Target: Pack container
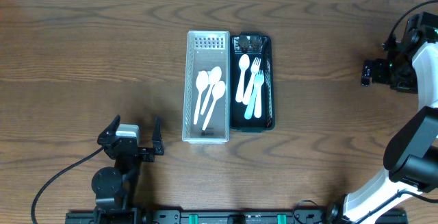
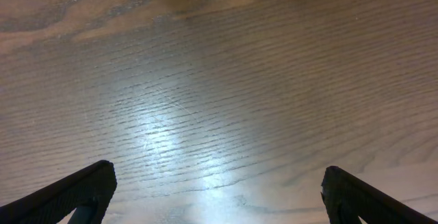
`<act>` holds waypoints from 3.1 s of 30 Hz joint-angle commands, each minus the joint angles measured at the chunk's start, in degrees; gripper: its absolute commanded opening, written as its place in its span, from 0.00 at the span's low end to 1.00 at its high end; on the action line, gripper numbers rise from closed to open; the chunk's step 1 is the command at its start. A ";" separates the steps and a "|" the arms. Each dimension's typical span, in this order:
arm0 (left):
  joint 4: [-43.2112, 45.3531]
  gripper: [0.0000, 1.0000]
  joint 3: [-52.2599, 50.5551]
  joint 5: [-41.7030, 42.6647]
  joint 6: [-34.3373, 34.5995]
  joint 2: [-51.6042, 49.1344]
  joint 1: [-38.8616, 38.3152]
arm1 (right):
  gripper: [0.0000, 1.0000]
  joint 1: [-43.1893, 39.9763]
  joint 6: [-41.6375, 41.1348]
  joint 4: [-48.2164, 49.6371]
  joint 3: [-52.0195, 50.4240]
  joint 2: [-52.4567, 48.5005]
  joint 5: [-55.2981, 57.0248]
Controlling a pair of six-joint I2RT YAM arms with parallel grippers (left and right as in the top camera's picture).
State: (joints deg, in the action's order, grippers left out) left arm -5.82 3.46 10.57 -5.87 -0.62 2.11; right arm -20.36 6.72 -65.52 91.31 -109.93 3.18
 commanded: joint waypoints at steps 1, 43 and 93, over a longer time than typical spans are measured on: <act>-0.26 0.98 -1.86 0.39 -0.52 0.39 0.28 | 0.99 -0.26 0.63 -0.02 -0.04 0.11 -0.17; -0.26 0.98 -1.86 0.39 -0.52 0.39 0.28 | 0.99 1.20 0.61 22.10 -8.35 14.10 0.94; -0.26 0.98 -1.86 0.39 -0.52 0.39 0.28 | 0.99 23.06 -1.55 68.08 -88.78 109.66 -11.37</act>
State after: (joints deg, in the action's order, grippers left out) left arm -5.69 3.40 10.57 -5.89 -0.62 2.15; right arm 1.39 6.04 2.52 4.27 -0.84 -7.75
